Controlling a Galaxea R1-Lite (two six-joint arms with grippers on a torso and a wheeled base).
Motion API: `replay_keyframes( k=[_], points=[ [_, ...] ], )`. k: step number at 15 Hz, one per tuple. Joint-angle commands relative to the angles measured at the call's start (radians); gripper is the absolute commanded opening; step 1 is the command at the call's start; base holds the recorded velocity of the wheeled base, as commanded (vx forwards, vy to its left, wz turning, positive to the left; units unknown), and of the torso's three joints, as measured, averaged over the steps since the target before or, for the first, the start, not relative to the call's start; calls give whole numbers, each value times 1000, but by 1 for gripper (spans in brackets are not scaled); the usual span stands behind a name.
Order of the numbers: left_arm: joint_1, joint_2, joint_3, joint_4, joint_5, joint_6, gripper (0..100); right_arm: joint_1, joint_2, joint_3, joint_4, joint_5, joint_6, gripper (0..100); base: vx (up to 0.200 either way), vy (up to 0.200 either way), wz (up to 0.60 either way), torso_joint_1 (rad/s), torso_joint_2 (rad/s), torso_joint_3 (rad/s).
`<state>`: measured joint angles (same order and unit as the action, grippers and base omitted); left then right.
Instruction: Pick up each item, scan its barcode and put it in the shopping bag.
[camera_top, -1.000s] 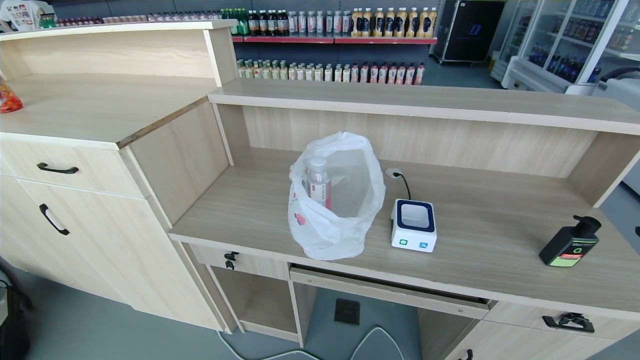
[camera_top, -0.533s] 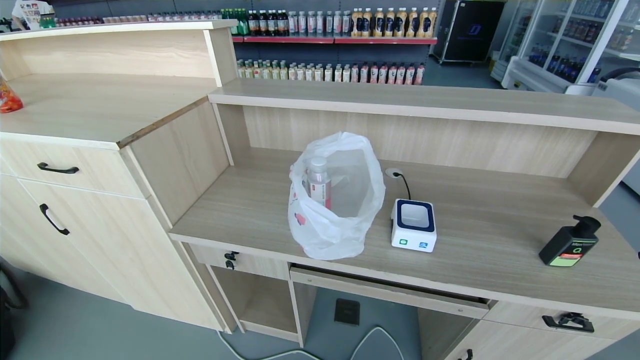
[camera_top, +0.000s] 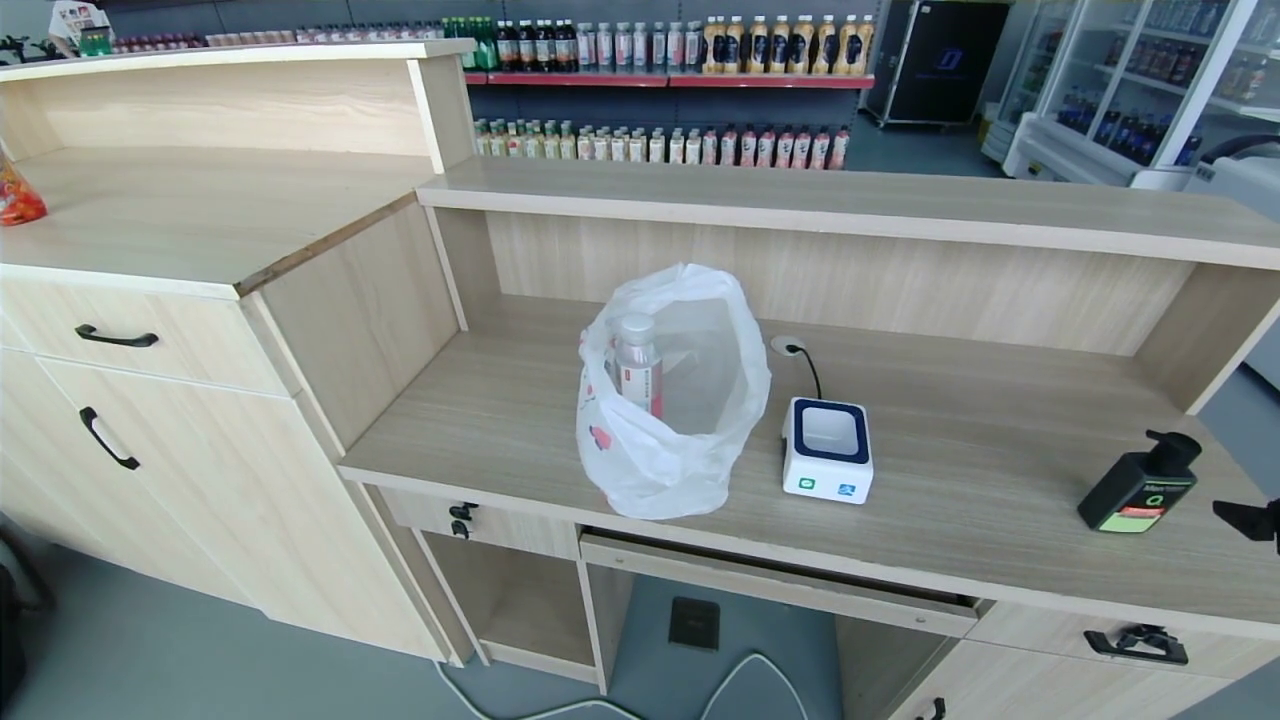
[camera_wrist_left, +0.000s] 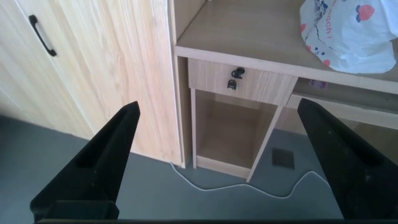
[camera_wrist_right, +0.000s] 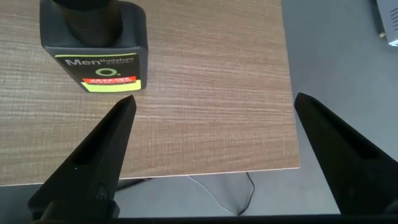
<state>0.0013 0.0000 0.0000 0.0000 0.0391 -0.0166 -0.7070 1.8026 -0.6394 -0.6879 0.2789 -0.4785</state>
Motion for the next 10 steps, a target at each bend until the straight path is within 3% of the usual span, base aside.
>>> replay_keyframes(
  k=[1, 10],
  points=[
    [0, 0, 0, 0, 1, 0, 100, 29, 67, -8, -28, 11, 1, 100, 0, 0, 0, 0, 0, 0],
    [0, 0, 0, 0, 1, 0, 100, 152, 221, -54, -168, 55, 11, 100, 0, 0, 0, 0, 0, 0]
  ],
)
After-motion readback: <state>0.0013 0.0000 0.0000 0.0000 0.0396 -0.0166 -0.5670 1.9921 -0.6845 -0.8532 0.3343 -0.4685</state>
